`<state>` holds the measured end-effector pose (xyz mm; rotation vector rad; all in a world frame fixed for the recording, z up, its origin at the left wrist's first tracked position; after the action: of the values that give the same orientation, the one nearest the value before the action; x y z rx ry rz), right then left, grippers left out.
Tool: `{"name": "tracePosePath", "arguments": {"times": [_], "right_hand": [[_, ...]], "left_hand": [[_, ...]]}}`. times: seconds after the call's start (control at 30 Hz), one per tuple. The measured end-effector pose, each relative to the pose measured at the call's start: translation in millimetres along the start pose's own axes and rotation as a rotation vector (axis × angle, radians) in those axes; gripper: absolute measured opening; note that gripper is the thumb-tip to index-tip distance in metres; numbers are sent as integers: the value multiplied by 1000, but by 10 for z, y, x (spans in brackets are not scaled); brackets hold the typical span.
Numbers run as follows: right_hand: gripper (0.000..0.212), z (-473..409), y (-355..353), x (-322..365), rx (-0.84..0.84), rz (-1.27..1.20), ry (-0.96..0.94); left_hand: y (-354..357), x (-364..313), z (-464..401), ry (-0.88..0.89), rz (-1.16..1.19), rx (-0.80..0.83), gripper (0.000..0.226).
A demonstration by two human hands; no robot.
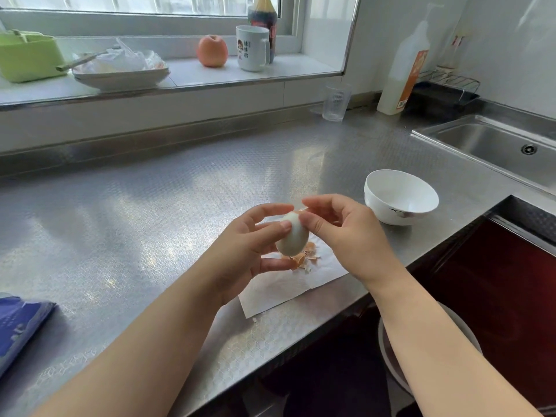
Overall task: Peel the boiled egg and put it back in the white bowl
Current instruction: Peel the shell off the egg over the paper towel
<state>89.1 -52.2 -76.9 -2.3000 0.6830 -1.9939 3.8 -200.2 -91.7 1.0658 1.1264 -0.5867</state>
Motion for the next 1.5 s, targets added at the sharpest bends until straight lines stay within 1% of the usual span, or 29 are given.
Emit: {"name": "tracePosePath", "arguments": {"times": [0.07,0.17,0.3,0.4,0.47,0.53,0.6,0.67,0.77,0.83,0.9,0.93,1.0,1.03,1.07,1.1,1.17,1.2,1.27,1.33,1.43,1.5], "right_hand": [[11,3,0,-15,2,-53,21],[8,15,8,-15,20,-87,24],[8,21,18,-11,-4,-46,12],[5,42,33,-5,-5,79,-21],[6,56,31,12,-44,256,-92],[9,63,33,31,-91,397,-167],[11,54,49,31,-107,465,-193],[11,34,67,4,-98,436,-151],[12,-12,54,-40,-99,166,-22],[12,-32,4,-79,-153,39,38],[8,-28,-47,-111,-148,53,59],[6,-19,-53,-126,-90,79,74],[13,6,-31,-181,77,170,142],[14,20,-20,-203,119,237,167],[11,32,-19,-203,108,298,162],[8,44,-27,-182,53,330,126],[8,68,-55,-95,-84,298,23],[9,72,-65,-45,-107,251,-31],[16,74,-58,36,-60,189,-102],[16,70,-19,81,12,200,-117],[13,67,5,97,11,184,-117],[10,69,1,87,2,169,-117]], "left_hand": [[0,8,-6,-7,-12,11,27],[9,5,-3,-14,-39,18,30],[25,-24,17,-3,-81,19,50],[15,-23,12,13,-109,-7,40],[9,-14,3,24,-123,-20,31],[10,-5,-2,28,-143,-23,28],[14,0,-3,31,-168,-18,27],[17,0,2,32,-185,-11,26],[13,-14,3,41,-153,-16,26],[-1,-23,1,42,-107,-32,31],[-12,-28,-6,48,-57,-31,34],[-16,-32,-10,54,-29,-24,34],[-20,-36,-16,67,10,-12,32],[-24,-34,-18,70,13,-10,31],[-28,-30,-19,71,8,-13,31],[-33,-26,-19,72,1,-18,32],[-42,-23,-18,73,-8,-31,36],[-44,-23,-17,73,-10,-34,39],[-39,-25,-16,66,-14,-29,41],[-25,-24,-15,57,-10,1,38],[-7,-30,-3,59,3,55,32],[1,-38,6,59,-29,64,29]]}}
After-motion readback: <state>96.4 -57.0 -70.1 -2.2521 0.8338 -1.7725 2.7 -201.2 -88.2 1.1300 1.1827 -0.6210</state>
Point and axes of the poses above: each hand's wrist, its own z-axis away from the middle knuckle, its own y-axis out of the palm, x = y × z, the point moved 2 cm from there along -z, towards the middle knuckle, and after that the axes turned 13 degrees about x, right-handed, at the moved point
